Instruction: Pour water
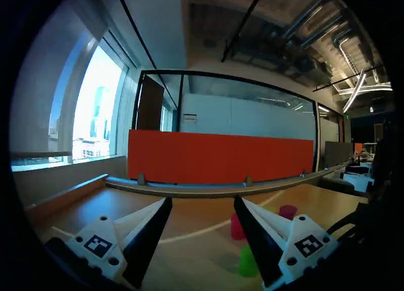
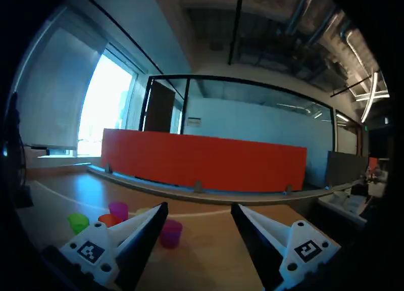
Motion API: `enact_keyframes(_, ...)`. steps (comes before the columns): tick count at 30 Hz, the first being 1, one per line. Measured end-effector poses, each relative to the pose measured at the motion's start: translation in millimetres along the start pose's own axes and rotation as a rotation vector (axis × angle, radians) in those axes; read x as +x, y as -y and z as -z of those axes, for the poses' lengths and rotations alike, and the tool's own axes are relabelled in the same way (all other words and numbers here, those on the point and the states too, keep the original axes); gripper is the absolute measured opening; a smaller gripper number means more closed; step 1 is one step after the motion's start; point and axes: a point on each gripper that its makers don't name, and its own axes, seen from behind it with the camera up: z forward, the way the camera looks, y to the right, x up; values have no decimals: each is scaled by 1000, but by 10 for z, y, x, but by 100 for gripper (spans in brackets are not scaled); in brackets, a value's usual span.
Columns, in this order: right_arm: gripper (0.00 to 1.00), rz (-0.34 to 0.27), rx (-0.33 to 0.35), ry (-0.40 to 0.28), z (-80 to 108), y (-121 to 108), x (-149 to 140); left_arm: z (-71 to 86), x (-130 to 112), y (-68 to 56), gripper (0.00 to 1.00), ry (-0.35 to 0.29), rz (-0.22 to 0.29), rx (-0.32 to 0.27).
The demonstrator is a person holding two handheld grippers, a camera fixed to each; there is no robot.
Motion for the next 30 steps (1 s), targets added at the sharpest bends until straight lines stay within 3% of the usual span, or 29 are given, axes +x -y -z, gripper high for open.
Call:
enact_keyframes(9, 97, -41, -20, 37, -16, -26, -169, -20, -120, 41, 90, -15, -47, 70)
enact_keyframes(15, 98, -60, -37, 55, -49, -110, -247, -30, -345, 24, 90, -6, -39, 70)
enact_keyframes(21, 98, -63, -75, 66, -72, -231, -265, -46, -592, 131, 90, 9, -39, 79)
enact_keyframes(30, 98, -74, -72, 82, -98, -165, -317, -79, -746, 281, 90, 6, -72, 78)
